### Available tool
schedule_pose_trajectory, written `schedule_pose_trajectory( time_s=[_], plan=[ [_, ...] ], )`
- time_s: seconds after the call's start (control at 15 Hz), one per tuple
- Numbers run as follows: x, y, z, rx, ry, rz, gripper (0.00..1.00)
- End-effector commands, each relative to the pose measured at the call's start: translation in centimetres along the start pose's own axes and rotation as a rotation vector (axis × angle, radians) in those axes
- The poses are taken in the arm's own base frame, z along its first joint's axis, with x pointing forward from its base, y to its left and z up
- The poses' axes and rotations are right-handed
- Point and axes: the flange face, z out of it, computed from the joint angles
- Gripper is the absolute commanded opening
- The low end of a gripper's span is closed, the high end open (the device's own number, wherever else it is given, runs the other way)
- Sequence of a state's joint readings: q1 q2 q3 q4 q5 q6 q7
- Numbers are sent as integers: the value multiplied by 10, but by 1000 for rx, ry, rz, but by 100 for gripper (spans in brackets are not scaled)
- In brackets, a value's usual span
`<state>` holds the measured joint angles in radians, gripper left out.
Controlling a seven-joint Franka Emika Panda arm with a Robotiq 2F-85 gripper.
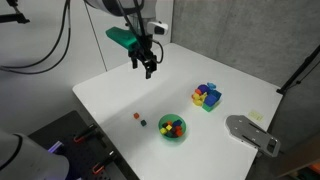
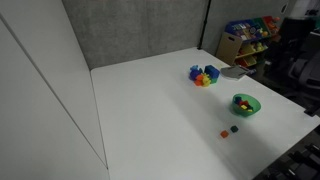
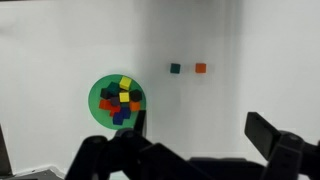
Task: Put the purple block in the bowl
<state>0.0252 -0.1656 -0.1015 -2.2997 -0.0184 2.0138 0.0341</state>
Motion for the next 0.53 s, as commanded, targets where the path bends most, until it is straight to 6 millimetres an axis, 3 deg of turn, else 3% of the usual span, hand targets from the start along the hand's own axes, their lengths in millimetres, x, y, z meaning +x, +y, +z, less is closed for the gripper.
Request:
schedule_pose_trajectory(
  time_s=[0.0, 0.13, 0.47],
  plan=[
    [-8, -2, -45, 29, 40, 12, 100],
    [-10, -2, -55, 29, 59, 7, 100],
    [-9, -4, -49, 17, 66, -5, 100]
  ],
)
